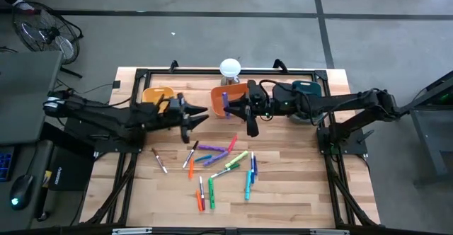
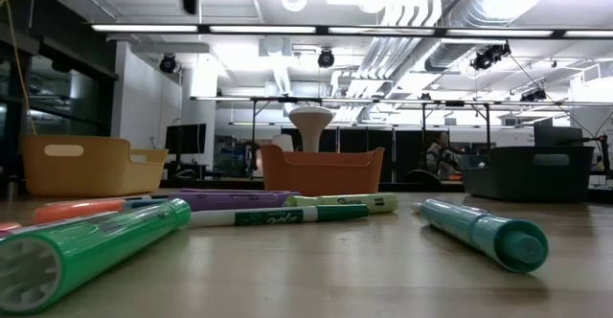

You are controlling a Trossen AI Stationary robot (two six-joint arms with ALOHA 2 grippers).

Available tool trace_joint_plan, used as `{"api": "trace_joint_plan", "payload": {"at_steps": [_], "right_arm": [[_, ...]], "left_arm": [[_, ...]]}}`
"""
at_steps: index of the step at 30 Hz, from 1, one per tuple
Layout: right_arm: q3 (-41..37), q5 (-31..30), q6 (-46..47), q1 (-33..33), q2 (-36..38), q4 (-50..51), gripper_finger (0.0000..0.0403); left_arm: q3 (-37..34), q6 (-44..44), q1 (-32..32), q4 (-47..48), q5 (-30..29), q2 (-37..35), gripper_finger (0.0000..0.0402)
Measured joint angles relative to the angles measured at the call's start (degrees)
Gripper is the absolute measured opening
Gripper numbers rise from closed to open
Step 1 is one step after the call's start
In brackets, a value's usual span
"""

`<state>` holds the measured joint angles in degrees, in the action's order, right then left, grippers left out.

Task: Pick & Place Markers
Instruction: Put the right purple highlighter pen into the yellow bin

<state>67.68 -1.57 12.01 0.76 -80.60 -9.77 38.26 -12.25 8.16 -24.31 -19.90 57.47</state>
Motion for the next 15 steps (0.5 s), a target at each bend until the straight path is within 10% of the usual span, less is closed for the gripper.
{"api": "trace_joint_plan", "payload": {"at_steps": [15], "right_arm": [[4.5, 5.2, -5.9, 0.0, 0.0, 4.8, 0.0051]], "left_arm": [[13.6, -3.5, -4.4, 0.4, 13.6, 12.1, 0.0132]]}}
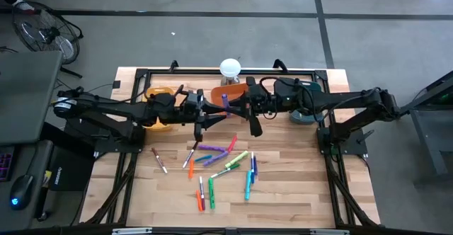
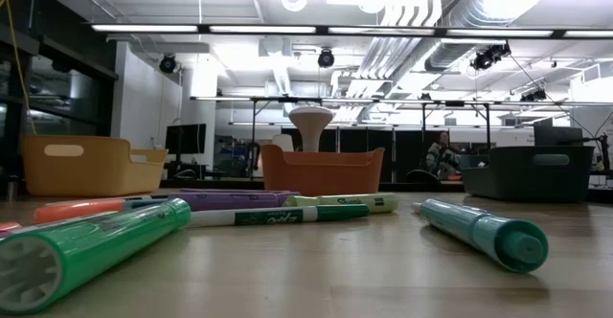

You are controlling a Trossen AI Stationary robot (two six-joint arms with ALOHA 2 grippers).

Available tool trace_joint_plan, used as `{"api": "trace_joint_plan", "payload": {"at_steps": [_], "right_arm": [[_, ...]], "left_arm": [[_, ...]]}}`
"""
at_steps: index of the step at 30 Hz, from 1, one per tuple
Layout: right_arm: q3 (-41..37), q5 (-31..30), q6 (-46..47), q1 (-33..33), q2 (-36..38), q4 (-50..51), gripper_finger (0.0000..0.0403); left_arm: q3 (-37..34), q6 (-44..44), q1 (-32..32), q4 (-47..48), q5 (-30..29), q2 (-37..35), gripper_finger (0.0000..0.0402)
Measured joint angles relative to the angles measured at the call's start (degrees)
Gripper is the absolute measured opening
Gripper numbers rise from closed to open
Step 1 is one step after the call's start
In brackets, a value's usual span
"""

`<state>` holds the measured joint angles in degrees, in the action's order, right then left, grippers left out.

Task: Pick & Place Markers
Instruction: Put the right purple highlighter pen into the yellow bin

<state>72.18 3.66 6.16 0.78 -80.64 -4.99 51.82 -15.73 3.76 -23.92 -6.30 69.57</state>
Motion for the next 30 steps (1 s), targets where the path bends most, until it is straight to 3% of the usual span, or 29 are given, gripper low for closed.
{"api": "trace_joint_plan", "payload": {"at_steps": [13, 19, 30], "right_arm": [[0.0, 3.1, -0.7, 0.3, -0.3, 0.1, 0.0051], [0.0, 3.6, -0.1, 0.8, -0.4, 1.1, 0.0050], [0.0, 3.3, -0.4, 1.1, -0.4, 3.0, 0.0049]], "left_arm": [[6.4, -0.1, 0.0, 1.1, 2.3, 6.7, 0.0129], [6.4, 1.5, 0.0, 2.5, 1.9, 6.9, 0.0052], [6.3, 2.0, 0.0, 4.6, 1.3, 6.6, 0.0055]]}}
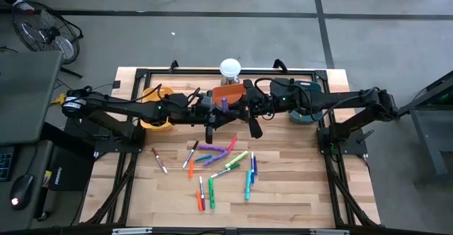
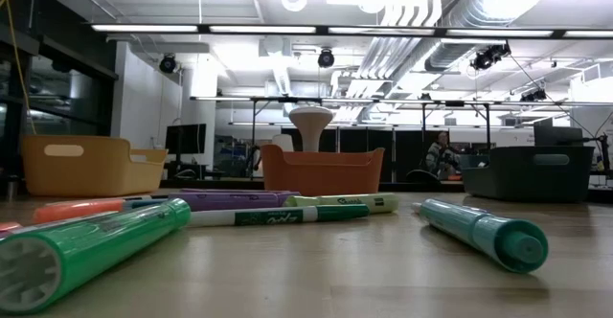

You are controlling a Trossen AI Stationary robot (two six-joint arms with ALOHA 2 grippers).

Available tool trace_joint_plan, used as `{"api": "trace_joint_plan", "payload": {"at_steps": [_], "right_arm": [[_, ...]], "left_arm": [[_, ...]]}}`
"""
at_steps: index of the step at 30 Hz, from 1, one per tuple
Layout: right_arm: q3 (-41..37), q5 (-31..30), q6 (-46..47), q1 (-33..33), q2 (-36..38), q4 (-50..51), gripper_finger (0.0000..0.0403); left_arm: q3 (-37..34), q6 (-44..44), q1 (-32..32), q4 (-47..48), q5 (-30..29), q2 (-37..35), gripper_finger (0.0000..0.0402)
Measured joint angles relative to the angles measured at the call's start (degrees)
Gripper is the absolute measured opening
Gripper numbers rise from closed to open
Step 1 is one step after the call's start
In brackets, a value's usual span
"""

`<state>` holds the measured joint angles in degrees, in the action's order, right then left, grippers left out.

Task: Pick & Place Markers
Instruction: Put the right purple highlighter pen into the yellow bin

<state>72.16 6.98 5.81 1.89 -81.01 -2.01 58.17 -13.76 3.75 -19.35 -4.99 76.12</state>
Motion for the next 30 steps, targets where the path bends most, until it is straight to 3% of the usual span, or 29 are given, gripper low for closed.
{"api": "trace_joint_plan", "payload": {"at_steps": [4, 10, 14, 20, 30], "right_arm": [[0.0, -1.0, 1.9, 0.0, 0.0, 0.0, 0.0066], [0.4, -3.7, 2.7, 0.1, 1.3, 0.9, 0.0192], [2.5, -5.4, 2.5, 0.5, 2.8, 2.7, 0.0242], [5.8, -13.6, -1.3, 0.8, 5.7, 13.2, 0.0257], [6.1, -24.3, -1.9, 0.8, 10.0, 26.0, 0.0259]], "left_arm": [[0.0, -0.5, 0.0, 0.0, 0.2, 0.0, 0.0055], [0.0, -0.8, 0.0, 0.3, 0.2, -0.3, 0.0055], [0.0, -0.8, 0.0, 1.1, -1.0, -0.3, 0.0055], [0.0, -3.5, -1.9, 10.3, -7.7, -3.6, 0.0055], [0.0, -12.3, -9.6, 38.3, -15.6, -15.5, 0.0055]]}}
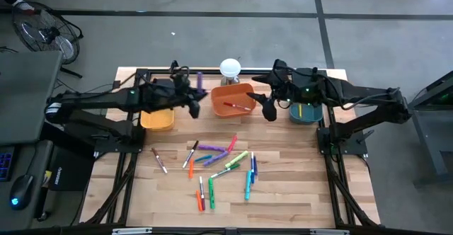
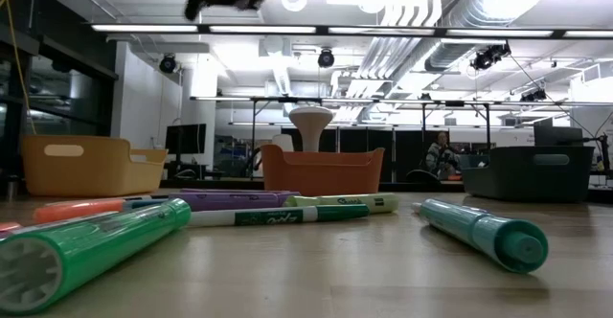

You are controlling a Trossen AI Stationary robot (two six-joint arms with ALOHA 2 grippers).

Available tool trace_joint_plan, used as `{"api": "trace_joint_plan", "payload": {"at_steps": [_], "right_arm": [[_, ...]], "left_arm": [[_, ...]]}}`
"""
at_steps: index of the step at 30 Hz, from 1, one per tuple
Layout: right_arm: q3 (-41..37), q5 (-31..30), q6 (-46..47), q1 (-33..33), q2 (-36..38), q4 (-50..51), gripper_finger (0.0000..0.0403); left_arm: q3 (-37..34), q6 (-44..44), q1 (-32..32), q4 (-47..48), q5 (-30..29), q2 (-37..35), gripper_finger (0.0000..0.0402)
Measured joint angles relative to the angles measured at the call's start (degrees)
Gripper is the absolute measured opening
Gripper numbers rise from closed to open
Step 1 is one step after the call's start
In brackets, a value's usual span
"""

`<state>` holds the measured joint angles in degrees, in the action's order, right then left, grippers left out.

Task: Pick & Place Markers
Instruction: Put the right purple highlighter pen into the yellow bin

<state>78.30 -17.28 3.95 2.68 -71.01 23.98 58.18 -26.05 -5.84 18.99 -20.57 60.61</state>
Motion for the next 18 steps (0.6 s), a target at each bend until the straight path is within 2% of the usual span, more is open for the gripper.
{"api": "trace_joint_plan", "payload": {"at_steps": [11, 18], "right_arm": [[0.0, -1.9, 2.1, 0.0, 0.6, 7.2, 0.0259], [0.0, -1.9, 3.5, 0.0, 0.6, 8.6, 0.0259]], "left_arm": [[-0.1, -11.5, -10.5, 24.1, 1.0, -5.8, 0.0055], [-0.4, -22.1, -16.5, 38.2, 6.6, -6.1, 0.0055]]}}
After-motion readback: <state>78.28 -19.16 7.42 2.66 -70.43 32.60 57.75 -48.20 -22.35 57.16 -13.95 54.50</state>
